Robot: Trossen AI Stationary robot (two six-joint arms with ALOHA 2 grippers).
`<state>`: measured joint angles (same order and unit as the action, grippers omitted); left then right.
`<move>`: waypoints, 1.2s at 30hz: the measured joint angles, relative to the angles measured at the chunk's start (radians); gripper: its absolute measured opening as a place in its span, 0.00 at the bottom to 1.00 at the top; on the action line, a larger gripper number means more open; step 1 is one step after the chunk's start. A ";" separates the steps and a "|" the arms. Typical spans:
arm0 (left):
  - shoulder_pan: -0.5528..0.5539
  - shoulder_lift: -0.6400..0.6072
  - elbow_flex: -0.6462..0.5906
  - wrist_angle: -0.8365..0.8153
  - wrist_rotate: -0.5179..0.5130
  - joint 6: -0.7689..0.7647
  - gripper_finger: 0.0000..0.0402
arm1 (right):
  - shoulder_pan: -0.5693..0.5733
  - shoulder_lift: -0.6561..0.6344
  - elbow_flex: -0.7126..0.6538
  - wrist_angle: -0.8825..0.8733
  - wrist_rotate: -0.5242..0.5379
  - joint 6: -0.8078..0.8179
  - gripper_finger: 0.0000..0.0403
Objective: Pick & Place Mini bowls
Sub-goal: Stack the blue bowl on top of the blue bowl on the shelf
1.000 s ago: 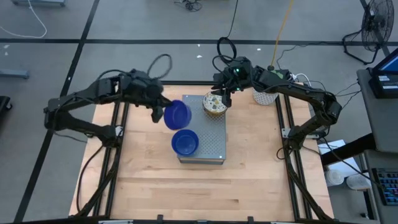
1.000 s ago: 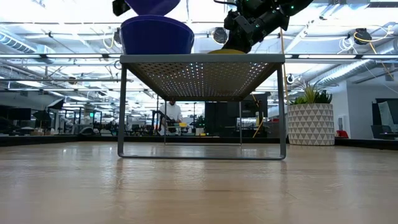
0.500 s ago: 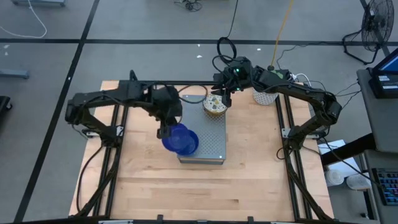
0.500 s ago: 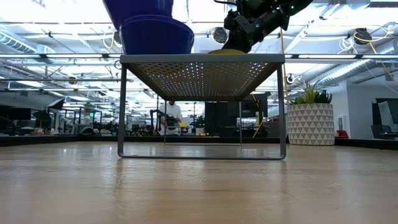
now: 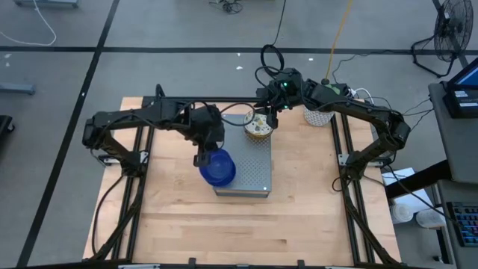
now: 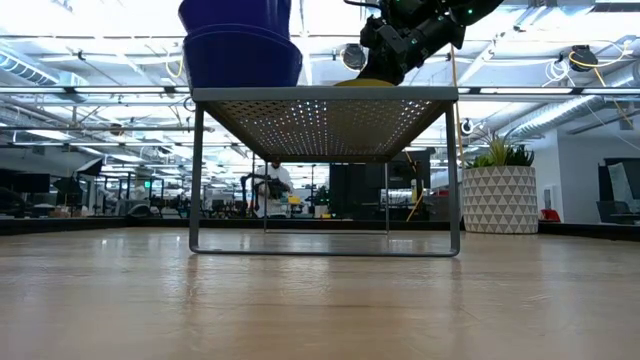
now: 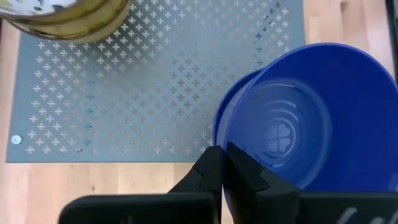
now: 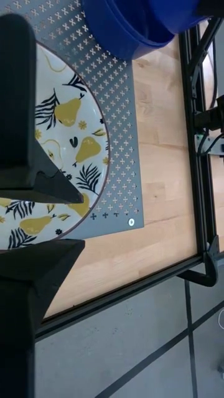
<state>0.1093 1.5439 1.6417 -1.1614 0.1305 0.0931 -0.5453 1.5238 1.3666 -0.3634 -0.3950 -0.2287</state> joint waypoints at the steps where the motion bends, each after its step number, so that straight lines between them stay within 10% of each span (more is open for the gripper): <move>1: 0.001 -0.004 0.000 0.000 0.001 0.002 0.02 | 0.000 0.000 0.000 0.000 0.000 0.000 0.22; 14: 0.005 -0.067 0.000 -0.009 -0.057 0.012 0.01 | 0.000 0.000 0.000 0.000 0.000 0.000 0.22; 23: -0.039 -0.179 0.000 -0.280 -0.367 -0.343 0.01 | 0.000 0.000 0.000 -0.004 0.000 -0.011 0.22; 36: -0.147 -0.194 -0.174 -0.409 -0.318 -0.699 0.01 | 0.000 0.000 0.000 -0.005 0.000 -0.019 0.22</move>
<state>-0.0374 1.3499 1.4677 -1.5705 -0.1875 -0.6060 -0.5453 1.5242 1.3666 -0.3687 -0.3947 -0.2474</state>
